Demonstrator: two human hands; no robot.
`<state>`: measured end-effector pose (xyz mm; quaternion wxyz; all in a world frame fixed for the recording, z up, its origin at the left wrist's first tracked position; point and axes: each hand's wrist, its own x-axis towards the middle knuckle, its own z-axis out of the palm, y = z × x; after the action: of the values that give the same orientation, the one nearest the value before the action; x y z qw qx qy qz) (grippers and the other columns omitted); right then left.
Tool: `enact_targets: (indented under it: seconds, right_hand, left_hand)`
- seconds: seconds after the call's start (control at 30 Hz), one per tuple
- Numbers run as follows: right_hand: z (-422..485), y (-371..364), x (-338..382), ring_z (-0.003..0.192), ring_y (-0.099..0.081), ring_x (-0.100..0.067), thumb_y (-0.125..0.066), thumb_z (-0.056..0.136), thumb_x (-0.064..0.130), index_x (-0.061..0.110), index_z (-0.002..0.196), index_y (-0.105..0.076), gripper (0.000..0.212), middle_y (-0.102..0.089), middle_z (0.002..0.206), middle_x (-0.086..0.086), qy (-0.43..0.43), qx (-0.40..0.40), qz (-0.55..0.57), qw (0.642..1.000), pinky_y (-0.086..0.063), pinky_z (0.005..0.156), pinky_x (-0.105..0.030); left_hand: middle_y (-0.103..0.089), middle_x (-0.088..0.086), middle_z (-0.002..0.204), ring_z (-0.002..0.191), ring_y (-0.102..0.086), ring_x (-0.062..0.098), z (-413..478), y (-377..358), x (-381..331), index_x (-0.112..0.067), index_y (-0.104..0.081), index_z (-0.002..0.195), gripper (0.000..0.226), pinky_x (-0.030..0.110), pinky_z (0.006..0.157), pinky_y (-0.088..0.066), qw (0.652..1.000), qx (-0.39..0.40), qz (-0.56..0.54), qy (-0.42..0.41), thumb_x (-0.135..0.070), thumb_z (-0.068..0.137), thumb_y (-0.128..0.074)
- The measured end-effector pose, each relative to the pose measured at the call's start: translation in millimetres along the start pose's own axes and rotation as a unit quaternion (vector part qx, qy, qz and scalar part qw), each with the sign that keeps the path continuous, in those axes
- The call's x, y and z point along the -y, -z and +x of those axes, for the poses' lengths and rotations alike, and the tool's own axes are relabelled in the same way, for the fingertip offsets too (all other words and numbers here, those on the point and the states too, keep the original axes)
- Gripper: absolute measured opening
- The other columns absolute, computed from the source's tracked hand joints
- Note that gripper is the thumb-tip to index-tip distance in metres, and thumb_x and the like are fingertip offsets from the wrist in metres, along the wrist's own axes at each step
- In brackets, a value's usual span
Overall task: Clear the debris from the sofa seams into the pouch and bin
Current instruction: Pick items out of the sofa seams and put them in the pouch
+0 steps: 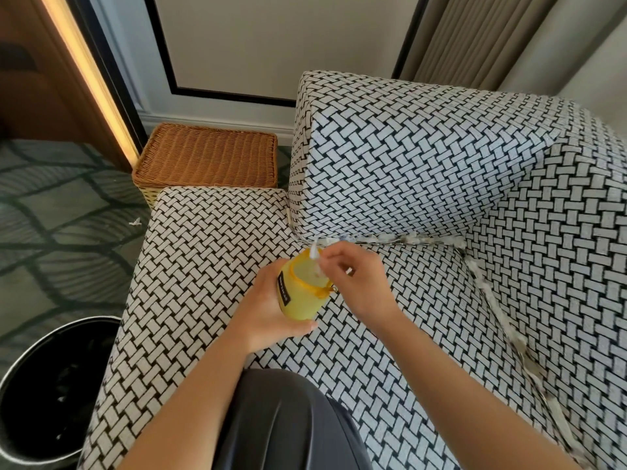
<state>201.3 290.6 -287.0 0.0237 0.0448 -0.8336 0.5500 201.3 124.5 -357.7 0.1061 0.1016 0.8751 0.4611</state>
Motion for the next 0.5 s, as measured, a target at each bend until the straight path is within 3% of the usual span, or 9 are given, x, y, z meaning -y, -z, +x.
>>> enact_targets:
  seconds: [0.1,0.3,0.37,0.5]
  right_hand:
    - [-1.3,-4.8,-0.1,0.067,-0.054,-0.010,-0.058,0.087,0.005,0.009,0.083,-0.065,0.009,-0.062,0.074,-0.004,-0.019,0.010,-0.013,1.000,-0.049,0.063,-0.025]
    - [6.4,-9.0,-5.9,0.060,-0.047,-0.020,-0.062,0.083,0.010,0.027,0.083,-0.063,0.017,-0.062,0.076,0.010,-0.051,0.033,-0.051,0.997,-0.050,0.063,-0.038]
    - [9.1,-8.7,-7.3,0.060,-0.051,-0.025,-0.062,0.083,0.010,0.026,0.085,-0.065,0.016,-0.063,0.078,0.008,-0.061,0.022,-0.061,0.996,-0.052,0.062,-0.039]
    - [11.8,-4.7,-13.5,0.056,-0.053,-0.013,-0.060,0.086,0.013,0.022,0.087,-0.067,0.011,-0.067,0.079,0.003,-0.053,0.024,-0.078,0.995,-0.047,0.054,-0.023]
  left_hand:
    - [-0.031,-0.020,0.123,0.107,-0.043,-0.001,-0.8,0.8,-2.1,-0.049,-0.019,0.124,0.098,0.021,0.086,-0.038,1.000,-0.003,-0.010,0.003,-0.058,0.043,-0.074]
    - [-0.030,-0.020,0.123,0.106,-0.045,0.003,0.5,0.0,-1.3,-0.045,-0.021,0.128,0.100,0.025,0.086,-0.041,1.000,-0.003,0.005,0.008,-0.058,0.044,-0.075]
    - [-0.029,-0.021,0.120,0.104,-0.045,0.003,0.7,-0.3,-1.2,-0.046,-0.021,0.127,0.100,0.023,0.083,-0.040,1.000,-0.007,0.010,0.008,-0.059,0.043,-0.074]
    - [-0.028,-0.023,0.121,0.105,-0.044,0.002,1.8,-0.7,-0.4,-0.048,-0.021,0.126,0.099,0.023,0.083,-0.039,1.000,-0.008,0.013,0.004,-0.060,0.043,-0.073]
